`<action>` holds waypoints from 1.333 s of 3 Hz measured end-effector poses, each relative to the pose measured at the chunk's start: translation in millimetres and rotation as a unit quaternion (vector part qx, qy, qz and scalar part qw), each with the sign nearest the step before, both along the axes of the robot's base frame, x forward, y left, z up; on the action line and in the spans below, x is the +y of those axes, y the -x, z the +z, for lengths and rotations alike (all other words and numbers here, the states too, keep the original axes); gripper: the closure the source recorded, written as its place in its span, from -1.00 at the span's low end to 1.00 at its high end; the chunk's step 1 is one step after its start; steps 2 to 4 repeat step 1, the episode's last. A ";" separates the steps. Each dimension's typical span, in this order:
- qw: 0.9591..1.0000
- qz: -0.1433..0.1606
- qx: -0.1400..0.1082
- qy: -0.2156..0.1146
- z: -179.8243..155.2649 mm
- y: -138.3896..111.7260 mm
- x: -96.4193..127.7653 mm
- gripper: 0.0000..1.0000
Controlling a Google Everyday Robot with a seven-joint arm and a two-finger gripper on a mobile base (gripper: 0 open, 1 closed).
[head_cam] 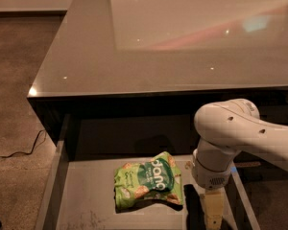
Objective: Open top drawer
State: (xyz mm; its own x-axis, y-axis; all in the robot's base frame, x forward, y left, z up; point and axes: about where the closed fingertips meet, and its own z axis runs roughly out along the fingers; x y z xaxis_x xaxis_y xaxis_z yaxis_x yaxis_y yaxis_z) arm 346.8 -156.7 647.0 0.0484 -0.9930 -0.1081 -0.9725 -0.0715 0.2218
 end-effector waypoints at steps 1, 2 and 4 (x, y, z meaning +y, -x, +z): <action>1.000 0.000 0.000 0.000 0.0 0.0 0.0 -1.00; 1.000 0.000 0.000 0.000 0.0 0.0 0.0 -1.00; 1.000 0.000 0.000 0.000 0.0 0.0 0.0 -1.00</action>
Offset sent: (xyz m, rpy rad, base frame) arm 0.0000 0.0000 0.0000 0.0000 0.0000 0.0000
